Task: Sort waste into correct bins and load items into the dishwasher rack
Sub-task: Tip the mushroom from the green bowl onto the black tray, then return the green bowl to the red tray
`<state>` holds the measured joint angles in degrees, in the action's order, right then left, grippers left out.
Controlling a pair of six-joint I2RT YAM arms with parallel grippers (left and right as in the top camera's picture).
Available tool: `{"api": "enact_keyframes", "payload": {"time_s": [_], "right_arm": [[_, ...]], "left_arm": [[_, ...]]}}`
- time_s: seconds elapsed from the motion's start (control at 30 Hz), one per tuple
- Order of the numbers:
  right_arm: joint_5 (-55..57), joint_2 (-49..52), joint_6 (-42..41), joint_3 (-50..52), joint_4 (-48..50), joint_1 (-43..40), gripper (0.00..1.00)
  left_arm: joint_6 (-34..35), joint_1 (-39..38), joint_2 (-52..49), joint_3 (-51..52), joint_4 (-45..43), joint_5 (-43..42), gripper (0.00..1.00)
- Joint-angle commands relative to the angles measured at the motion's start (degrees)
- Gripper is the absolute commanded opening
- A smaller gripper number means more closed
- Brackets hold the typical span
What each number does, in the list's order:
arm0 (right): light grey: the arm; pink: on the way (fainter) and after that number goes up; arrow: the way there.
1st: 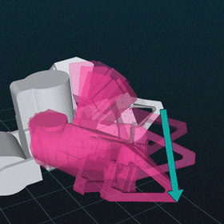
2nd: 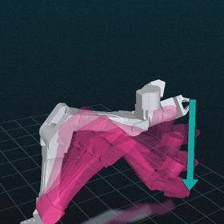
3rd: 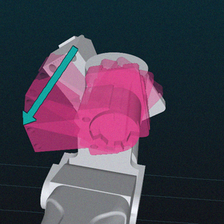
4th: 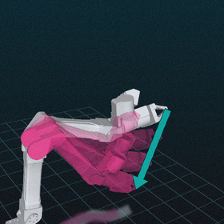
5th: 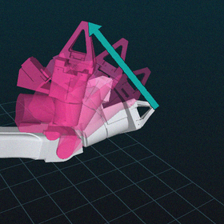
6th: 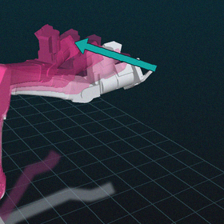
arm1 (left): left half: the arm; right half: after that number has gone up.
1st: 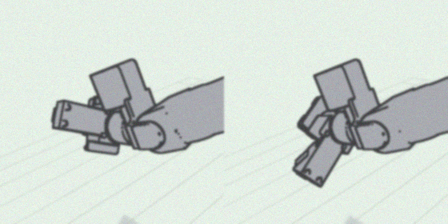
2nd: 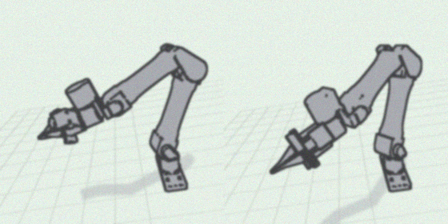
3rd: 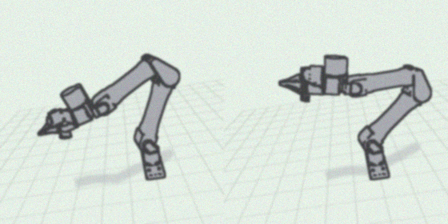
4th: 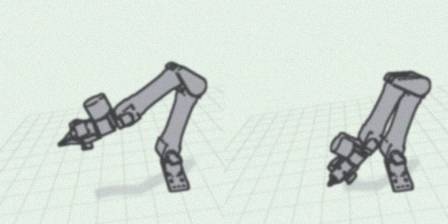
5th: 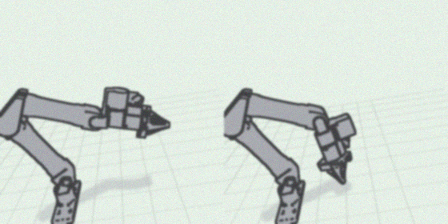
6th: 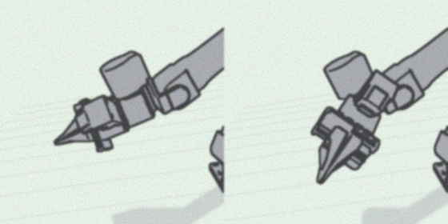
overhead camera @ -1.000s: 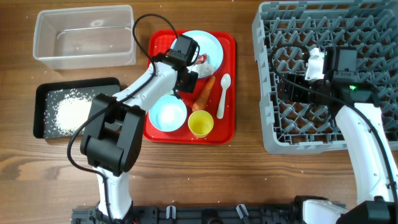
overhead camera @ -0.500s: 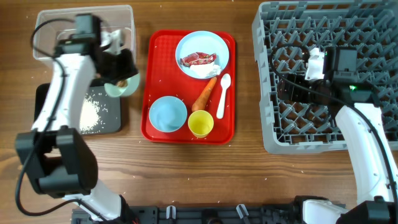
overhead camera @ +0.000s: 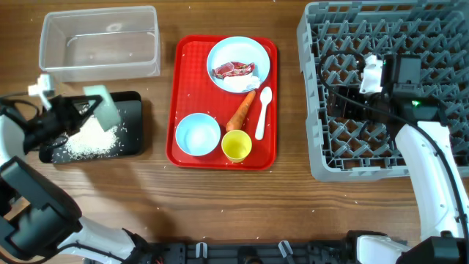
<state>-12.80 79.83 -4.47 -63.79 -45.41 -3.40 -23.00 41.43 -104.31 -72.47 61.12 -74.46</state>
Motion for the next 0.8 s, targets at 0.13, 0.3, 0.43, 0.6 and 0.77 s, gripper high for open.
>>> {"api": "enact_keyframes", "payload": {"time_s": [0.13, 0.3, 0.43, 0.6, 0.77], "right_arm": [[0.96, 0.59, -0.02, -0.59, -0.63, 0.22, 0.84], [1.20, 0.59, 0.44, -0.59, -1.40, 0.22, 0.84], [1.20, 0.59, 0.42, -0.59, -1.38, 0.22, 0.84], [1.18, 0.59, 0.46, -0.59, -2.01, 0.22, 0.84], [1.16, 0.59, -0.11, -0.59, -1.64, 0.22, 0.84]], "left_arm": [[-1.90, 7.96, -8.13, 2.14, 0.74, -6.03, 0.04], [-2.03, 7.91, -11.30, 2.12, 1.18, -14.08, 0.04], [-2.54, 7.48, -11.17, 2.05, 0.72, -15.89, 0.04], [-7.50, -3.54, -2.51, -0.35, 0.35, -13.11, 0.04], [14.82, -36.22, 6.47, -5.40, -17.22, 32.17, 0.04]]}}
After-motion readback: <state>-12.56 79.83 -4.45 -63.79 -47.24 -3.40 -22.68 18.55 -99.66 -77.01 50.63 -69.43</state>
